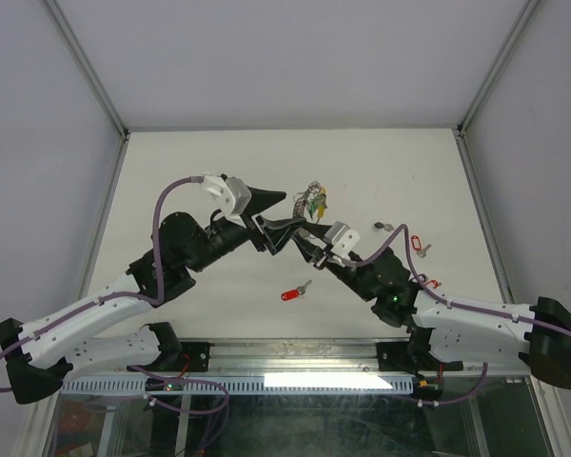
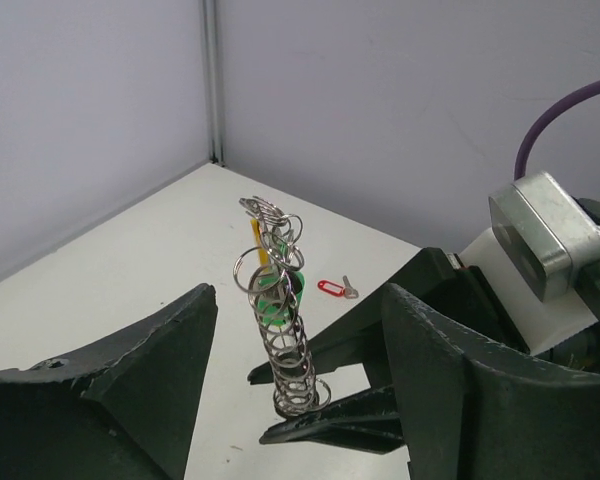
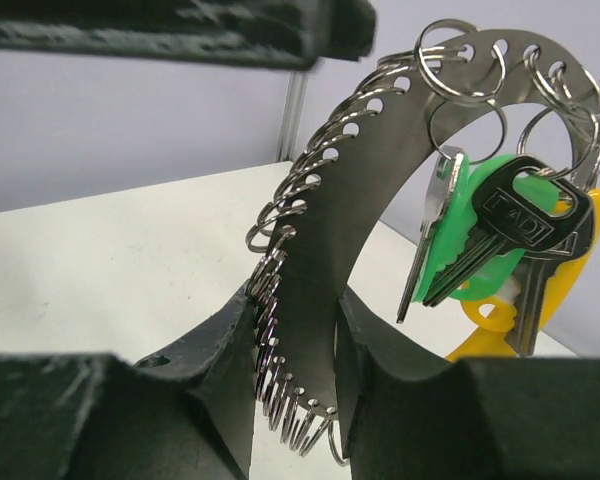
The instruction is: Put the keys on the keyring
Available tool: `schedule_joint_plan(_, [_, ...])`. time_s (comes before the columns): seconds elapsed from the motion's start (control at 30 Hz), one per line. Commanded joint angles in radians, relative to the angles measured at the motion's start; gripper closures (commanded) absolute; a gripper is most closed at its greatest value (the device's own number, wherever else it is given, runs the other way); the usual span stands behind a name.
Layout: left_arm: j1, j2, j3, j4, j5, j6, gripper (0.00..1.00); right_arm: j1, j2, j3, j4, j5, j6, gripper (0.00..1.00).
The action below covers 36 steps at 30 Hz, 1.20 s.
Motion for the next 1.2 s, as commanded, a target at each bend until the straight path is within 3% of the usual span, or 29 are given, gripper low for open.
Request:
schedule_joint_plan(0.0, [-0.012,0.043,-0.005,0.091,-0.009,-0.033,0.36,-0.001,0.009,0.067,0.073,-0.010,-0.021,1.00])
schedule_joint_plan(0.3, [-0.012,0.063,-0.041,0.093,-0.057,-0.034,0.46,-0.001,0.005,0.081,0.106,0.006,-0.018,1.00])
schedule_joint_plan(0.57, [-0.012,0.089,-0.052,0.113,-0.082,-0.029,0.64,-0.001,0.011,0.093,0.131,-0.025,0.015,1.00])
schedule_joint_plan(0.73, [-0.012,0.100,-0.041,0.125,-0.102,-0.023,0.80,-0.001,0.017,0.093,0.137,-0.037,0.035,1.00])
schedule_joint_plan(0.83, [-0.012,0.103,-0.037,0.127,-0.107,-0.020,1.00,-0.001,0.018,0.091,0.138,-0.041,0.046,0.99])
schedule_joint_plan(0.93, [-0.012,0.100,-0.033,0.127,-0.109,-0.012,1.00,-0.001,0.006,0.083,0.135,-0.040,0.059,0.93])
schedule_joint_plan(1.17, [-0.013,0.082,-0.022,0.088,-0.159,0.029,1.00,-0.001,-0.104,0.067,-0.042,-0.082,0.118,0.60])
